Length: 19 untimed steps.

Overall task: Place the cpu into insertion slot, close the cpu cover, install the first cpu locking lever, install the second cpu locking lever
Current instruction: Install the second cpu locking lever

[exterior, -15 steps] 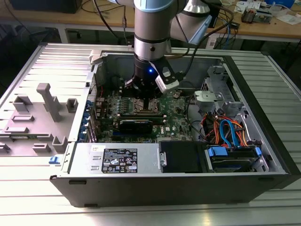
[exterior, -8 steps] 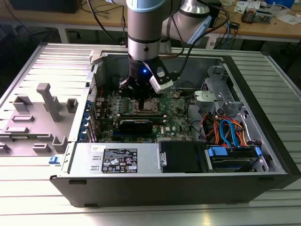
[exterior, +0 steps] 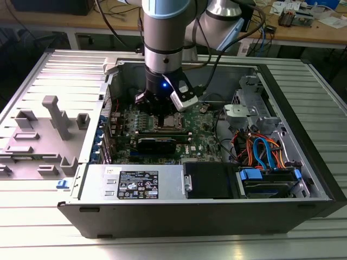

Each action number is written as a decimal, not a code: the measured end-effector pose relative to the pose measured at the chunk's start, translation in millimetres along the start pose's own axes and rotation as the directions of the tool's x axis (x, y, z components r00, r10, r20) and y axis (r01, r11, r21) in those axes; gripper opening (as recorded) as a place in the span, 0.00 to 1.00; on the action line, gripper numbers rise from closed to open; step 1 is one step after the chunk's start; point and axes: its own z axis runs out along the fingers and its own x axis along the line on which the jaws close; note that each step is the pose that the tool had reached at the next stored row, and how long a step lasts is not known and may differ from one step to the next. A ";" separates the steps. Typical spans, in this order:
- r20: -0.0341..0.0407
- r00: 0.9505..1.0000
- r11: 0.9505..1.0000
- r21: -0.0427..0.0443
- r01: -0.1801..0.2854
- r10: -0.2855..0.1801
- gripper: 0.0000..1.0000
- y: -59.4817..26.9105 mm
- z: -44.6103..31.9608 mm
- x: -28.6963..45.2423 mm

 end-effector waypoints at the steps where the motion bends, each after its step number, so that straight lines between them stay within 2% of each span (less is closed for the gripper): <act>1: 0.000 1.000 1.000 0.000 0.000 0.000 0.11 -0.4 0.0 0.4; 8: 0.000 1.000 1.000 -0.003 0.009 -0.009 0.11 0.1 0.6 6.3; 12: 0.001 1.000 1.000 -0.010 0.019 -0.019 0.11 0.6 2.8 10.9; 19: 0.002 1.000 0.999 -0.018 0.030 -0.030 0.11 0.8 8.3 13.4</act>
